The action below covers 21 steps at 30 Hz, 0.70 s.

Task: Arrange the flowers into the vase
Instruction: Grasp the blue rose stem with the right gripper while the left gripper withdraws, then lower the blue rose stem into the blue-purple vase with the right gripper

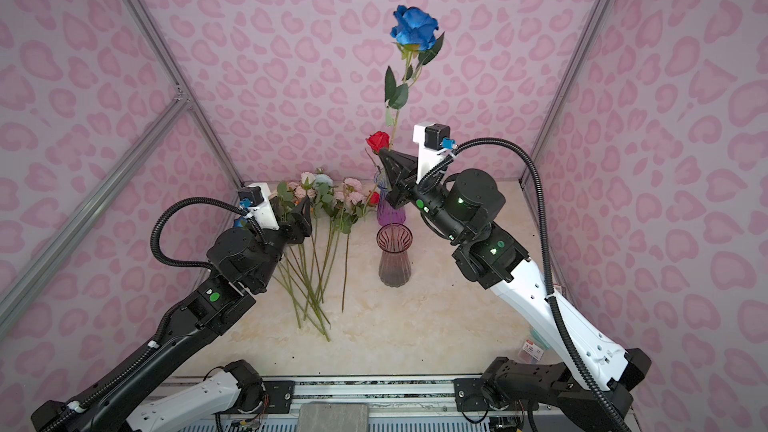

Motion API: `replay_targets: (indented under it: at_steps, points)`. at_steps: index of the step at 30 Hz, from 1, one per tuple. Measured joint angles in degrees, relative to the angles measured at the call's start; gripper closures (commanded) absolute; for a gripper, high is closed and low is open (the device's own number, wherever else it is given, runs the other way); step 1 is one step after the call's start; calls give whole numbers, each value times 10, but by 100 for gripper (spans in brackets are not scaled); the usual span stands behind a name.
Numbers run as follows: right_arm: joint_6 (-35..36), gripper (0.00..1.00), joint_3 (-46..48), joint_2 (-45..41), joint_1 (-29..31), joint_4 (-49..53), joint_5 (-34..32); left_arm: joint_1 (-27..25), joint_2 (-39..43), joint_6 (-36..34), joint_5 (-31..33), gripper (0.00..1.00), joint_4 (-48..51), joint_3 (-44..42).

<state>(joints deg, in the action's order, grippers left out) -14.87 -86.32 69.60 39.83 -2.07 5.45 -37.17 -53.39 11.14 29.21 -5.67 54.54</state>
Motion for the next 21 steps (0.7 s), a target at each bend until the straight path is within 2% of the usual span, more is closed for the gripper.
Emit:
replay_targets:
  at_steps: [6, 10, 21]
  points:
    - [-13, 100, 4, -9, -59, -3, -13, 7, -4, 18, 9, 23, 1, 0]
    - [-35, 100, 43, -11, -84, -14, -13, 10, -9, 23, 10, 23, 4, 0]
    - [-87, 99, 162, -20, -98, -14, -9, 31, -28, 48, -11, 24, 26, 4]
